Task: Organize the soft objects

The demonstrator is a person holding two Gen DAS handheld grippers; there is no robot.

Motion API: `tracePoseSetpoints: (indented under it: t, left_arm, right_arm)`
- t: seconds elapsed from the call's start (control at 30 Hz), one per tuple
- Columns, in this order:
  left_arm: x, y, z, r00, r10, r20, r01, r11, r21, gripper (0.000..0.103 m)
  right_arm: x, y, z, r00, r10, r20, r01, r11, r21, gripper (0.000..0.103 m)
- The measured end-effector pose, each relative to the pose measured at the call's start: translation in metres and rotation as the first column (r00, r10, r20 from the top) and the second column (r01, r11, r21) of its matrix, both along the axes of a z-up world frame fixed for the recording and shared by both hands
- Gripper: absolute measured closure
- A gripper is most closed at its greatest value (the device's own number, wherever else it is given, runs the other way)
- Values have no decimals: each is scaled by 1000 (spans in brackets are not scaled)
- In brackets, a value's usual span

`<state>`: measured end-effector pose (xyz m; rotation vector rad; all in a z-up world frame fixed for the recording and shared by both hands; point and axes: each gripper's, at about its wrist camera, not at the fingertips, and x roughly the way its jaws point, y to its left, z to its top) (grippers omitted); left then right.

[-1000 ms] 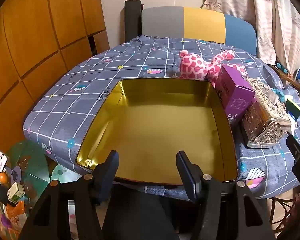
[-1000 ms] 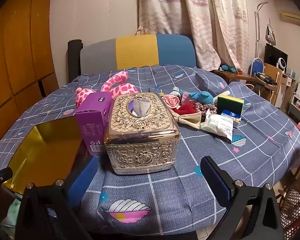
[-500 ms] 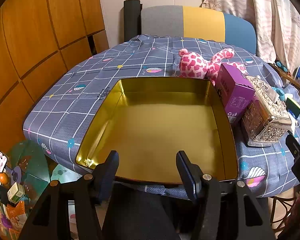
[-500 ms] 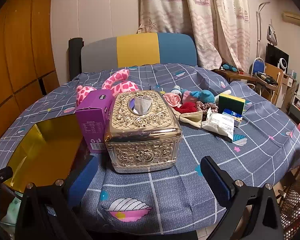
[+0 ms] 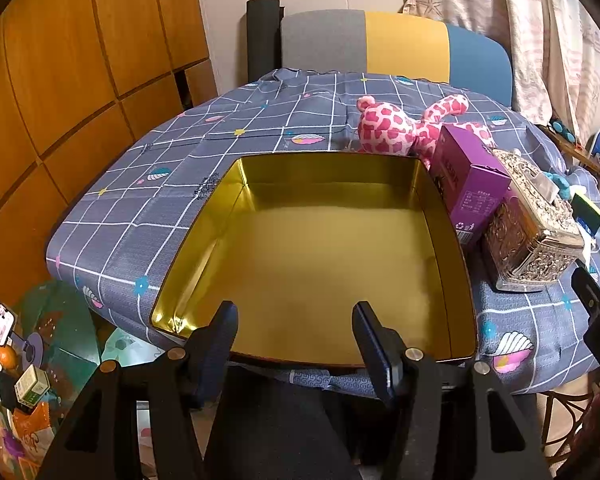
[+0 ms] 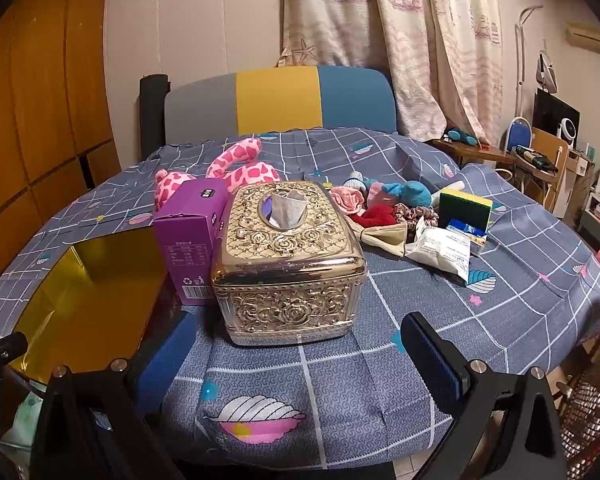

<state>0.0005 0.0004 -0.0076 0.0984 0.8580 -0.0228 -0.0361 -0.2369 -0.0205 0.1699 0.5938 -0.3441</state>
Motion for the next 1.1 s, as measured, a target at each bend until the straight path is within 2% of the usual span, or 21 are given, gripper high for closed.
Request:
tracePoseSetpoints:
  t: [0.73,1.1]
  left_arm:
    - [2,0,-3,1000,0,-14,0,1000,3,43]
    - [3,-5,-7,998,-44,-36,44,999,-10,43]
  right_arm:
    - [-3,-2,4,999,12,48,-12,1000,-9,0]
    - [0,-18,4,1000,-10,11,10,1000,0,0]
